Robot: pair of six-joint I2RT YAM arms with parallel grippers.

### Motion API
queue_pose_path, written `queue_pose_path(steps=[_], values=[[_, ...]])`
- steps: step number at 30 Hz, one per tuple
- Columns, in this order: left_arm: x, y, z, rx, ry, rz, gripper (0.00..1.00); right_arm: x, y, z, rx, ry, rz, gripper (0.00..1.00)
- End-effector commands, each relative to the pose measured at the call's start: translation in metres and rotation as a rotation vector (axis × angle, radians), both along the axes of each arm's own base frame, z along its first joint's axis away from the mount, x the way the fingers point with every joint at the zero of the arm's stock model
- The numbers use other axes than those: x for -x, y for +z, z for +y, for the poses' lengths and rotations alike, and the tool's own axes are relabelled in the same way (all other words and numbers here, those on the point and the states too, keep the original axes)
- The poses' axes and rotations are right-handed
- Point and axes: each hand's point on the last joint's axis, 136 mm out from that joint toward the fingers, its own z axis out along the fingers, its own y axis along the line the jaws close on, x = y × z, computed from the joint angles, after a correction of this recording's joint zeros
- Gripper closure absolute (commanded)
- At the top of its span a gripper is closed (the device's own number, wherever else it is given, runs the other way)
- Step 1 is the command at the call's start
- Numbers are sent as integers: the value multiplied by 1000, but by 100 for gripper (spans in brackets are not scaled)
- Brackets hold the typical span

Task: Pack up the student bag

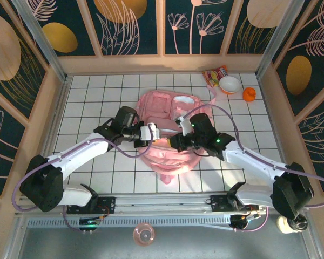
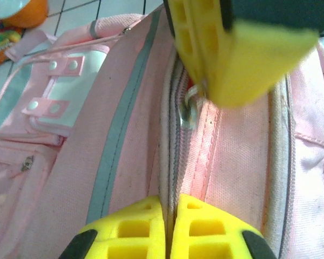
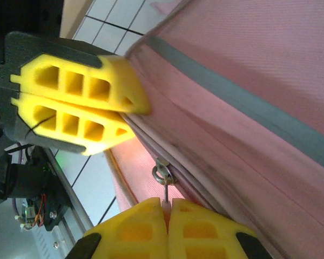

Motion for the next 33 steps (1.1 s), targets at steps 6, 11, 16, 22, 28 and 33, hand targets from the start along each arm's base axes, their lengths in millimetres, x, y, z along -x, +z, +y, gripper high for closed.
queue_pose_path(steps=[6, 11, 16, 22, 28, 33], values=[[-32, 12, 62, -6, 221, -100, 96, -20, -7, -76, 46, -254, 51, 100], [-23, 22, 55, 41, 178, -61, 60, -17, 11, -56, -30, -175, 8, 100], [-13, 56, 19, 145, 102, -36, 31, -16, 16, -40, -64, -112, -3, 100], [2, 59, -27, 108, 8, -67, 24, -13, 21, -30, -66, -62, -13, 100], [-3, 34, -56, 52, -24, -40, 26, -12, 24, -29, -70, -50, -19, 100], [-12, 10, -70, 12, 9, 30, 45, -12, 27, -31, -72, -57, -33, 100]])
